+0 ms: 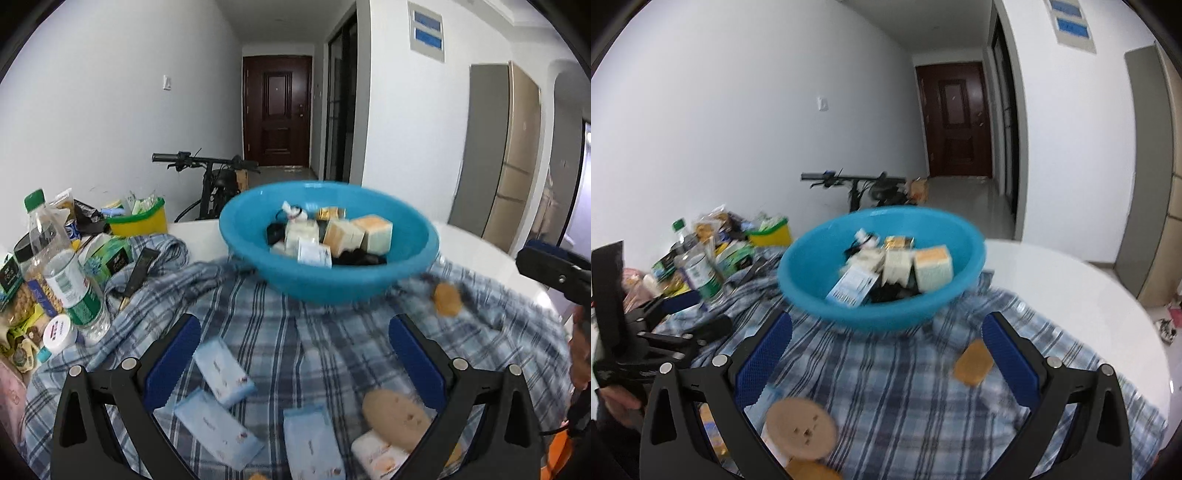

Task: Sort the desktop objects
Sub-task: 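Lower the left tool over the blue Babycare wipes pack on the shirt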

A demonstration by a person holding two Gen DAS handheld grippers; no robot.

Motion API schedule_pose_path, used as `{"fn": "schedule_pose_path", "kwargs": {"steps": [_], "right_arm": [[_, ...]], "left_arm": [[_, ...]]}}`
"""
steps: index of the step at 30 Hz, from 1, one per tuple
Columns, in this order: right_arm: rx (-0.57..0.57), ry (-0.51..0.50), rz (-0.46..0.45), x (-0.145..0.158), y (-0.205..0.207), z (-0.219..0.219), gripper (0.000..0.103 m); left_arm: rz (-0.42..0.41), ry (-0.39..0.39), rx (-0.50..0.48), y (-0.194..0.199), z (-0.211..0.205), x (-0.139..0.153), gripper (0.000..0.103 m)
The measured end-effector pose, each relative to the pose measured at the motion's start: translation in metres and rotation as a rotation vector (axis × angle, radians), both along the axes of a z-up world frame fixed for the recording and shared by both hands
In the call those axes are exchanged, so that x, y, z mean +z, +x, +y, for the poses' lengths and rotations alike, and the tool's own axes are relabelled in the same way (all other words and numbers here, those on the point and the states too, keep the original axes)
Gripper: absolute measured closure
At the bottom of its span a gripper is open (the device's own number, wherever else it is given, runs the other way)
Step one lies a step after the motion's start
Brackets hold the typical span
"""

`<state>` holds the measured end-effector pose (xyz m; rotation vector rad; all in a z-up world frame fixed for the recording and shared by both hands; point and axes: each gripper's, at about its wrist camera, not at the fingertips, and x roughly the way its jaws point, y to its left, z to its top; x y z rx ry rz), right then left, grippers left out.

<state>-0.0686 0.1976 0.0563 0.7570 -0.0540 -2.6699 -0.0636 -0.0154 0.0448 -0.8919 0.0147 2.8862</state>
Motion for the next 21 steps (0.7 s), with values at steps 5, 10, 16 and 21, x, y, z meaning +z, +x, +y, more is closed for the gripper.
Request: {"fn": "schedule_pose_path", "kwargs": {"steps": [5,10,16,21], "right_arm": [[-0.022,0.043,-0.022,-0.023,0.01,-0.003,0.001],[-0.045,0.071,-0.083,-0.049,0.011,0.0,0.001],[-0.07,0.087,-0.142,-0.068,0.008,0.007,0.001],[-0.078,0.079,-0.162,-0.074,0.008,0.01,0.001]], "left_arm": [[-0.06,0.04,-0.017,0.005,0.001,-0.021,0.0],[-0.095,0.025,-0.01,0.009,0.0,-0.038,0.0],[-0.139,0.014,-0.001,0.012,0.0,-0.055,0.0],[-0.164,0.015,0.009,0.012,-0.004,-0.062,0.0]]}}
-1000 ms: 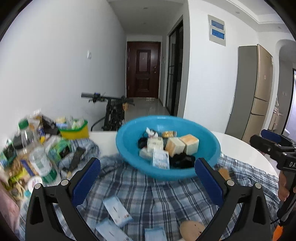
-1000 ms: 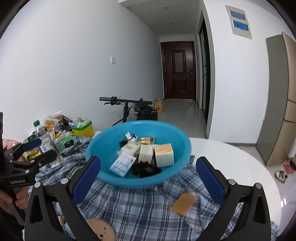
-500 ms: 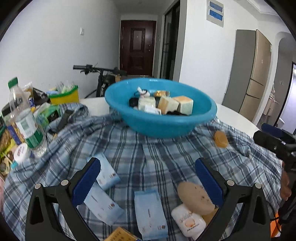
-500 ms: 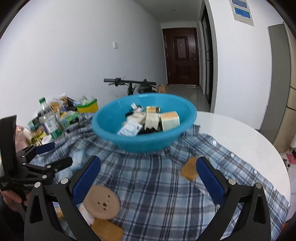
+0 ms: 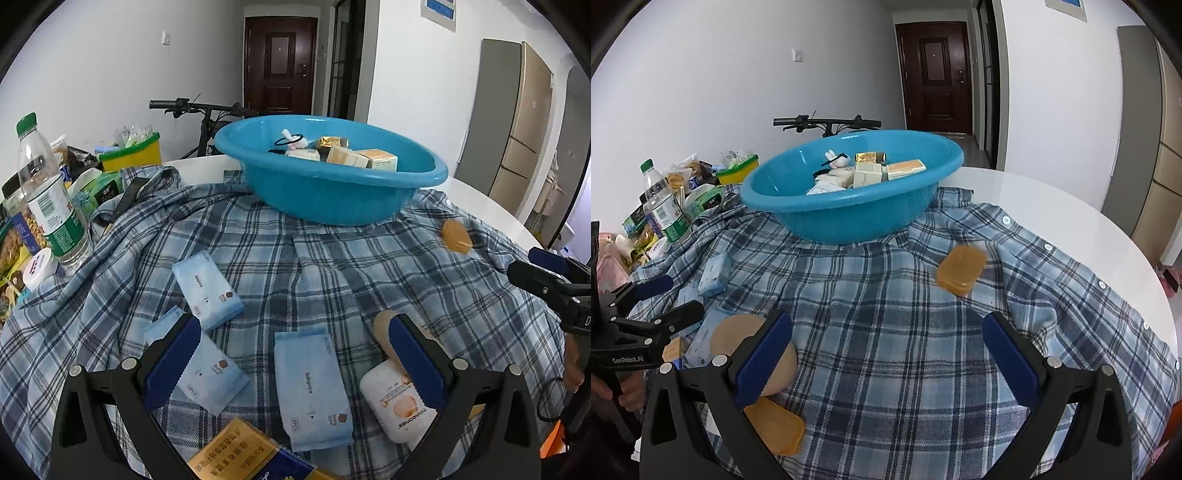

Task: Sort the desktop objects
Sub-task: 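Lower the left tool over the blue Babycare wipes pack on the shirt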

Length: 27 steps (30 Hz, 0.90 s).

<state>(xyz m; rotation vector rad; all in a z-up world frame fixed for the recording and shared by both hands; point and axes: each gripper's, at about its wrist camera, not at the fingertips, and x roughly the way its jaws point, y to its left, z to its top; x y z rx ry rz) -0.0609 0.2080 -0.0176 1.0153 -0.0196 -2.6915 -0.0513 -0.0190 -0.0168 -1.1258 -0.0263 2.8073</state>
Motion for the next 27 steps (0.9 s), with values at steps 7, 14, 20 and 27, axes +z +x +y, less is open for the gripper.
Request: {"fn": "schedule_pose_path", "kwargs": {"steps": [7,14,20,27], "right_arm": [[0.015,-0.009,-0.01,0.0,-0.002,-0.004,0.001],[0.012,-0.018,-0.021,-0.003,-0.006,-0.006,0.001],[0.003,-0.027,-0.03,-0.004,-0.008,-0.006,0.001],[-0.019,-0.057,-0.039,-0.006,-0.011,0.001,0.001]], "left_arm": [[-0.009,-0.005,0.053,-0.008,-0.019,0.003,0.0],[-0.08,-0.057,0.111,-0.042,-0.04,-0.002,0.0],[-0.142,0.001,0.084,-0.07,-0.052,-0.014,0.014],[-0.199,0.069,0.103,-0.085,-0.068,-0.027,0.015]]}}
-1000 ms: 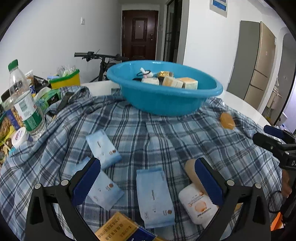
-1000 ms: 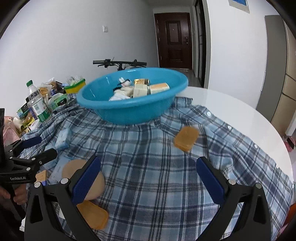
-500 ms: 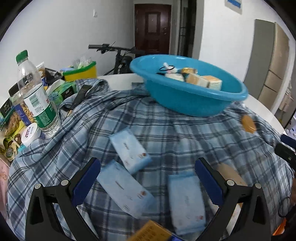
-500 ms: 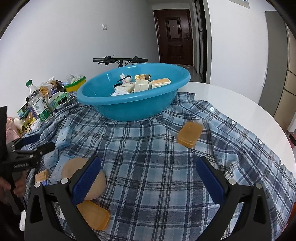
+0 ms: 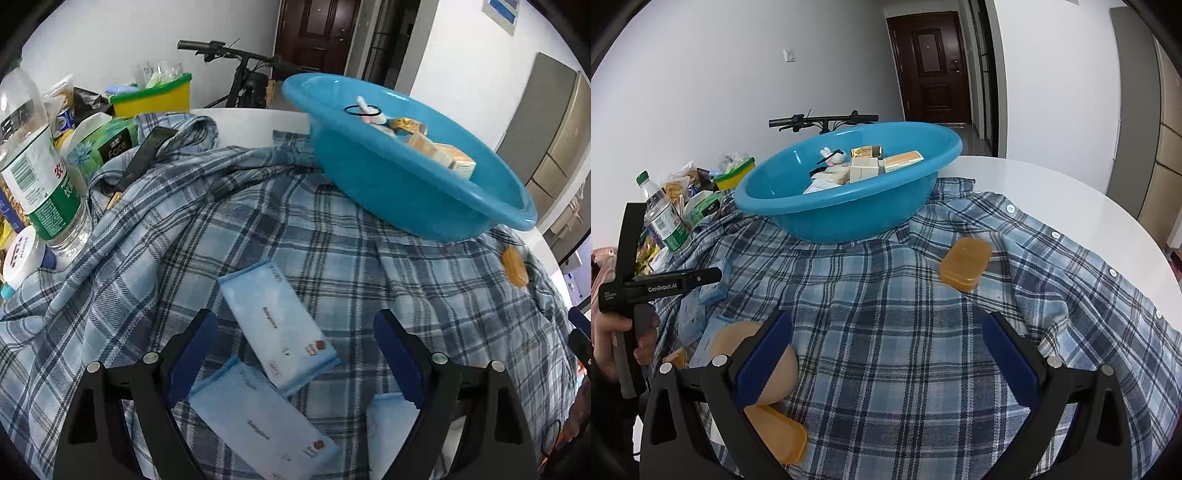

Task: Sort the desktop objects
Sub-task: 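Lower the left tool over the blue Babycare wipes pack on the shirt, then close the left tool on the Babycare wipes pack and lift it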

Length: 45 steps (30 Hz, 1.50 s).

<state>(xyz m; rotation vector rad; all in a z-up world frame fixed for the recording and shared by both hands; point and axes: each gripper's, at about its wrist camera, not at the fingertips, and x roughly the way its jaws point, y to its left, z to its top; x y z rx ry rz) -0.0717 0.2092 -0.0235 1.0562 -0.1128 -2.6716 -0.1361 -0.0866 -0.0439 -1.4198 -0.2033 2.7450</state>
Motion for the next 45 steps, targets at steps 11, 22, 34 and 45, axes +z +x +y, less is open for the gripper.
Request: {"fn": "schedule_pose_path", "kwargs": {"steps": [11,22,34,45], "right_arm": [[-0.027,-0.007,-0.019,-0.008,-0.008,0.008,0.001],[-0.031,-0.017,-0.031,-0.011,-0.01,0.011,0.001],[-0.045,-0.026,-0.046,-0.014,-0.01,0.014,0.001],[-0.064,-0.033,-0.064,-0.018,-0.011,0.018,0.001]], "left_arm": [[-0.062,0.001,-0.027,-0.016,-0.005,-0.013,0.038],[-0.062,-0.009,-0.053,-0.02,-0.001,-0.014,0.062],[-0.049,-0.066,-0.099,-0.013,0.019,-0.018,0.055],[-0.049,-0.095,-0.105,-0.017,0.025,-0.022,0.062]]}}
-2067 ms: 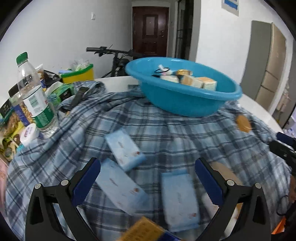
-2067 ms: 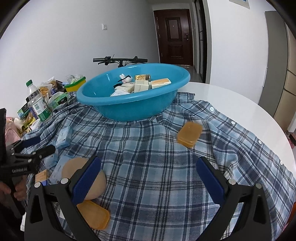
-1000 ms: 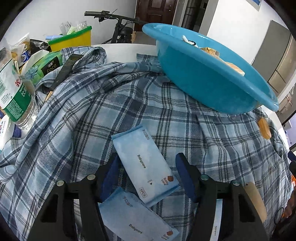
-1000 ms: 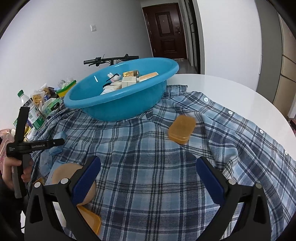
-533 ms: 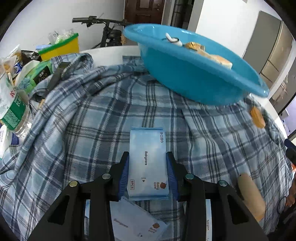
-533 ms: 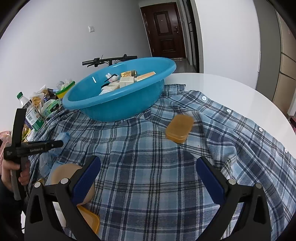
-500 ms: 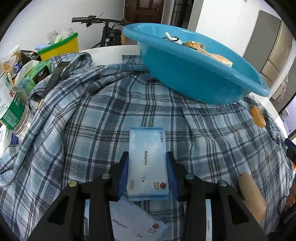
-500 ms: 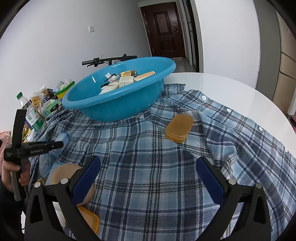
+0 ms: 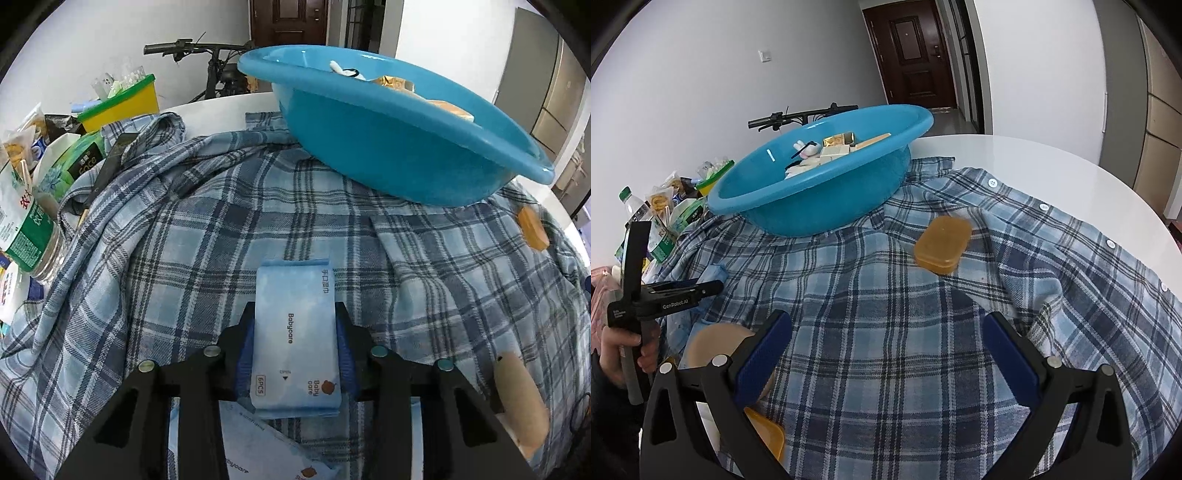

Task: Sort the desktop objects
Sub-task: 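Close the left tool on the Babycare wipes pack and lift it, then grasp the round tan perforated puff with the right tool while the left tool holds the wipes pack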

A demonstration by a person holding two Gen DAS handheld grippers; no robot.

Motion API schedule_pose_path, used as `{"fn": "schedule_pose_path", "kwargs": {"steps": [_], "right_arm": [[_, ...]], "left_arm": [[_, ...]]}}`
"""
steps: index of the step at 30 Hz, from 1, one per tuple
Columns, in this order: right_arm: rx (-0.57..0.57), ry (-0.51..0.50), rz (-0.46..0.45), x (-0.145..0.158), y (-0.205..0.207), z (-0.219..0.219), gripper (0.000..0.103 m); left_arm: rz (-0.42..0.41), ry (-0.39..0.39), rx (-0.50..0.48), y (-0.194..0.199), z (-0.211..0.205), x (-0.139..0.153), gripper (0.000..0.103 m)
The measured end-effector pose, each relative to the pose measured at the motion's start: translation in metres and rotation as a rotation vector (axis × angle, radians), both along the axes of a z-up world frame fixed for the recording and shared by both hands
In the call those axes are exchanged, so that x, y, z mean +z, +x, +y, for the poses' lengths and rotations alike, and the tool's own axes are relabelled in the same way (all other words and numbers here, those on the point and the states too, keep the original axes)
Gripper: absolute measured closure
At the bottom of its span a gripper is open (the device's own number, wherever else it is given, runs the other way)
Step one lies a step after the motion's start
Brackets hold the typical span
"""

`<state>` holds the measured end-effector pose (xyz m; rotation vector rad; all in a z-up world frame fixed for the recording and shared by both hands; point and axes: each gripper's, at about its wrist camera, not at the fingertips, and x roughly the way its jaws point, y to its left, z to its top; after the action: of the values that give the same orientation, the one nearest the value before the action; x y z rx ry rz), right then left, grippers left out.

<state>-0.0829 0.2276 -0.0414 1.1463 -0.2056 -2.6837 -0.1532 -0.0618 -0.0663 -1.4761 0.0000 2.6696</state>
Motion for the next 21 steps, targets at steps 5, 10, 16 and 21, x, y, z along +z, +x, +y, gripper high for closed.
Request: {"fn": "schedule_pose_path", "kwargs": {"steps": [5,10,16,21], "right_arm": [[0.011,0.002,0.004,0.003,0.001,-0.001,0.001],[0.028,0.016,0.014,0.006,0.003,-0.008,0.001],[0.051,0.027,0.016,0.007,0.006,-0.017,0.001],[0.081,0.037,0.017,0.01,0.01,-0.026,0.001]], "left_arm": [[0.025,0.012,0.007,0.008,0.001,0.009,0.062],[0.055,0.014,0.018,0.019,0.001,0.02,0.062],[0.072,0.029,0.022,0.036,0.005,0.026,0.062],[0.07,0.073,-0.006,0.048,0.011,0.027,0.062]]}}
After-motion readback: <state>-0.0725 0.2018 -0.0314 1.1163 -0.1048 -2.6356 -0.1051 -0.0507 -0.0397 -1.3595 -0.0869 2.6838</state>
